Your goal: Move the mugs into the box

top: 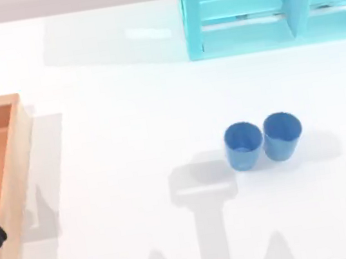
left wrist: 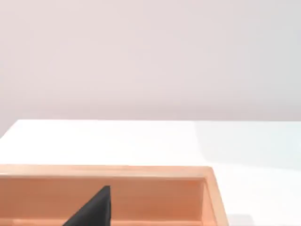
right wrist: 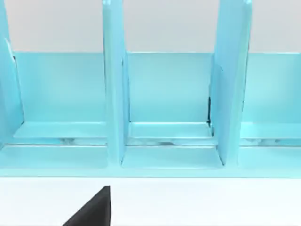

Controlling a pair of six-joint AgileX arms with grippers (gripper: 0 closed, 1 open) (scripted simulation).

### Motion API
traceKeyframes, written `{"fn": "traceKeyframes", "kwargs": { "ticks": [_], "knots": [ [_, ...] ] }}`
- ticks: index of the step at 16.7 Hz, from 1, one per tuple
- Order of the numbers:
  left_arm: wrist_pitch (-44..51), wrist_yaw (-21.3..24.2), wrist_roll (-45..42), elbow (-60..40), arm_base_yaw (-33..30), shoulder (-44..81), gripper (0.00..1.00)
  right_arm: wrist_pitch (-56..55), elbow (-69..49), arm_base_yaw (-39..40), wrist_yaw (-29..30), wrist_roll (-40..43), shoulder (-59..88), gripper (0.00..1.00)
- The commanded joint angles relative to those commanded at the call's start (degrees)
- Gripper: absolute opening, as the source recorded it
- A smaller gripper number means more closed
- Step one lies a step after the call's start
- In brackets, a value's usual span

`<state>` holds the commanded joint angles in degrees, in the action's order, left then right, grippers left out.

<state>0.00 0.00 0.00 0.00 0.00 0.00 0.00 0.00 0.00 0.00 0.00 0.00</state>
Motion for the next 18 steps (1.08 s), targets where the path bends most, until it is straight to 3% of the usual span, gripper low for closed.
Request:
{"fn": "traceKeyframes", "kwargs": {
  "ticks": [4,8,13,18],
  "knots": [
    [0.74,-0.03,0.53,-1.57,-0.52,1.45,1.0,0.0,0.0,0.0,0.0,0.0,0.0,1.0],
    [5.89,-0.28,3.92,-11.71,-3.77,11.08,1.0,0.0,0.0,0.0,0.0,0.0,0.0,1.0],
    [18.47,-1.04,11.5,-34.68,-11.02,33.32,1.0,0.0,0.0,0.0,0.0,0.0,0.0,1.0],
    [35.76,-2.31,21.23,-64.8,-20.64,62.34,1.0,0.0,0.0,0.0,0.0,0.0,0.0,1.0]
  ]
}}
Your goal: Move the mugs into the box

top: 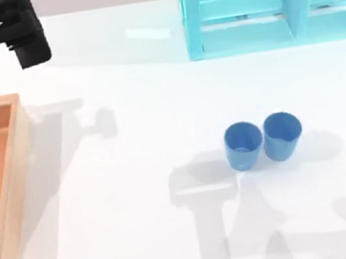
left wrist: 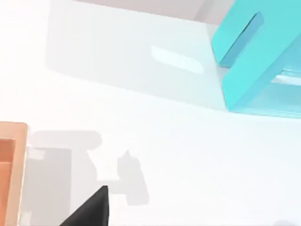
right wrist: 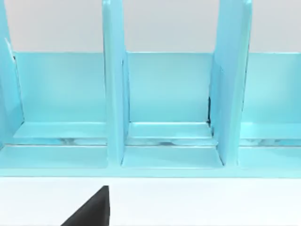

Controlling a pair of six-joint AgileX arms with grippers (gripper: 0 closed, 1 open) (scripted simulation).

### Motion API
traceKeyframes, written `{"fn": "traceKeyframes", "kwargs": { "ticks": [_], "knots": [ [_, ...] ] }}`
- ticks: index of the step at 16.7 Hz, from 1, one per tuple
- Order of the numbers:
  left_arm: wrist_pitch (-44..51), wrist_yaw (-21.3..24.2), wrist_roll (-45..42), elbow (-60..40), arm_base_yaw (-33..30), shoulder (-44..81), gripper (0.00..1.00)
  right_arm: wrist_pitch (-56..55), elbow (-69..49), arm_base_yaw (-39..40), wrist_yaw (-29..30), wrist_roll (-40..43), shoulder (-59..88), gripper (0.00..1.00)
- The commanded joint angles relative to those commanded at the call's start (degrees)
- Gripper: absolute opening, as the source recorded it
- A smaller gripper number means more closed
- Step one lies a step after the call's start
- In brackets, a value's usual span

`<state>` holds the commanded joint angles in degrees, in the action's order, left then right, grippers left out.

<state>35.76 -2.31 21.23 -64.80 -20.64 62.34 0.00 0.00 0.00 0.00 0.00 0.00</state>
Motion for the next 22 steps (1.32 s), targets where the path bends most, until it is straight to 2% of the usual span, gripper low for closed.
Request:
{"fn": "traceKeyframes", "kwargs": {
  "ticks": [8,13,18,22],
  "knots": [
    [30.56,-2.85,16.03,-51.99,-17.03,48.29,1.0,0.0,0.0,0.0,0.0,0.0,0.0,1.0],
    [46.67,-4.61,24.09,-79.7,-26.16,72.79,1.0,0.0,0.0,0.0,0.0,0.0,0.0,1.0],
    [56.96,-5.89,29.17,-97.5,-32.11,88.13,1.0,0.0,0.0,0.0,0.0,0.0,0.0,1.0],
    [59.34,-6.23,30.35,-101.51,-33.52,91.64,1.0,0.0,0.0,0.0,0.0,0.0,0.0,1.0]
  ]
}}
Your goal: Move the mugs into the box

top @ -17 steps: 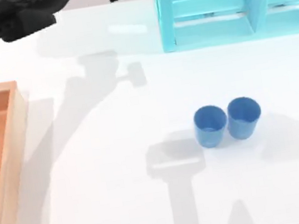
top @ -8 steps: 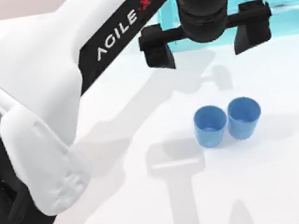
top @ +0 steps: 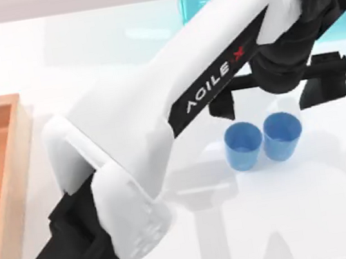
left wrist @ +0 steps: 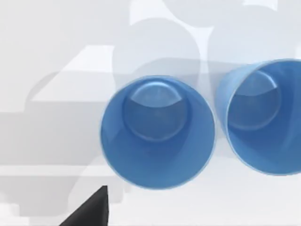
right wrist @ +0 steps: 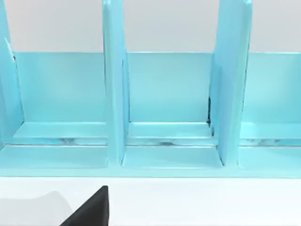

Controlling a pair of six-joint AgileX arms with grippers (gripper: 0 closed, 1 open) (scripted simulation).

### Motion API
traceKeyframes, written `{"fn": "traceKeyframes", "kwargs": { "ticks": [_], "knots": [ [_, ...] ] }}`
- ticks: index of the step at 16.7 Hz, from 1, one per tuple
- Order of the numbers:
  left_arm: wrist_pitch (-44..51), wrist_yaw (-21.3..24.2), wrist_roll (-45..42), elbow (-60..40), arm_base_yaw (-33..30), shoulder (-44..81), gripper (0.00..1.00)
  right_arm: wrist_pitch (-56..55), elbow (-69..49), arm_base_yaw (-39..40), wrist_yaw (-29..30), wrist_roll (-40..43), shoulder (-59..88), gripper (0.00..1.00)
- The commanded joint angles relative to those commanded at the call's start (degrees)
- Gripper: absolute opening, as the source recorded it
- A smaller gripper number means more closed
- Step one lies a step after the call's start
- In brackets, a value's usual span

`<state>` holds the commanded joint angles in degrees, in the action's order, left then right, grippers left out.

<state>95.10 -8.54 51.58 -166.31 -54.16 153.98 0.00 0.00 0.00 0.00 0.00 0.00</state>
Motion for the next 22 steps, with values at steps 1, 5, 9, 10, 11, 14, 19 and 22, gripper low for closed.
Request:
{"fn": "traceKeyframes", "kwargs": {
  "ticks": [1,5,9,10,11,14,19,22],
  "knots": [
    [0.0,0.0,0.0,0.0,0.0,0.0,1.0,0.0,0.0,0.0,0.0,0.0,0.0,1.0],
    [-0.09,0.08,-0.08,-0.04,0.27,0.24,1.0,0.0,0.0,0.0,0.0,0.0,0.0,1.0],
    [1.14,0.15,-0.4,-6.64,0.39,6.16,1.0,0.0,0.0,0.0,0.0,0.0,0.0,1.0],
    [1.71,0.2,-0.5,-9.79,0.46,8.65,1.0,0.0,0.0,0.0,0.0,0.0,0.0,1.0],
    [2.35,0.26,-0.62,-13.43,0.58,11.42,1.0,0.0,0.0,0.0,0.0,0.0,0.0,1.0],
    [4.14,0.46,-1.23,-24.35,1.16,19.7,1.0,0.0,0.0,0.0,0.0,0.0,0.0,1.0],
    [5.31,0.65,-1.82,-31.92,1.78,26.47,1.0,0.0,0.0,0.0,0.0,0.0,0.0,1.0],
    [5.31,0.65,-1.82,-31.92,1.78,26.47,1.0,0.0,0.0,0.0,0.0,0.0,0.0,1.0]
  ]
}}
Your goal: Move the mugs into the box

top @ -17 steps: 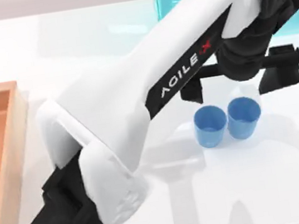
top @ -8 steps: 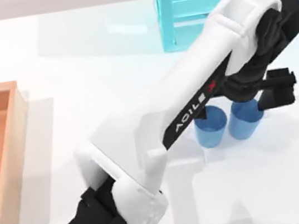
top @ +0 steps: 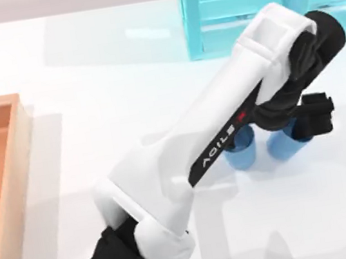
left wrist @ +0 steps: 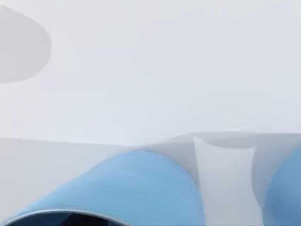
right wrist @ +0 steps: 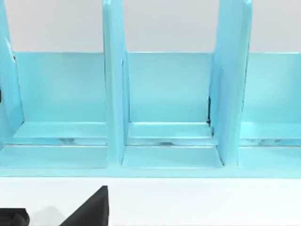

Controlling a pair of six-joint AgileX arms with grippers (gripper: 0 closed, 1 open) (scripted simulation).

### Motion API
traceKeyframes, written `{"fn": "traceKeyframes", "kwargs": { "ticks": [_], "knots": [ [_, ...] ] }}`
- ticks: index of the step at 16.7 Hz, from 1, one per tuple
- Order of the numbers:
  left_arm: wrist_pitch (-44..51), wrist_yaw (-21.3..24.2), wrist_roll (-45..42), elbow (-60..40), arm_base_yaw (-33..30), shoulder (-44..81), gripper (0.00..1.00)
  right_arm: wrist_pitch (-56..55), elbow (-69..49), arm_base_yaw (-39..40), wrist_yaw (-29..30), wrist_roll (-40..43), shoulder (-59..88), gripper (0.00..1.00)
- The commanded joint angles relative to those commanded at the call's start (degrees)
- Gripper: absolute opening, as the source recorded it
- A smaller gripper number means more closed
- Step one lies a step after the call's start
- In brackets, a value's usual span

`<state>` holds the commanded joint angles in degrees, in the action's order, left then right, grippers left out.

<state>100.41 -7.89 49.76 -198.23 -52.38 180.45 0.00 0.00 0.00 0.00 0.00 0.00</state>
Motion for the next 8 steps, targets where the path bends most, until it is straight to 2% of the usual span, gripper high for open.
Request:
{"fn": "traceKeyframes", "kwargs": {
  "ticks": [8],
  "knots": [
    [0.0,0.0,0.0,0.0,0.0,0.0,0.4,0.0,0.0,0.0,0.0,0.0,0.0,1.0]
  ]
}}
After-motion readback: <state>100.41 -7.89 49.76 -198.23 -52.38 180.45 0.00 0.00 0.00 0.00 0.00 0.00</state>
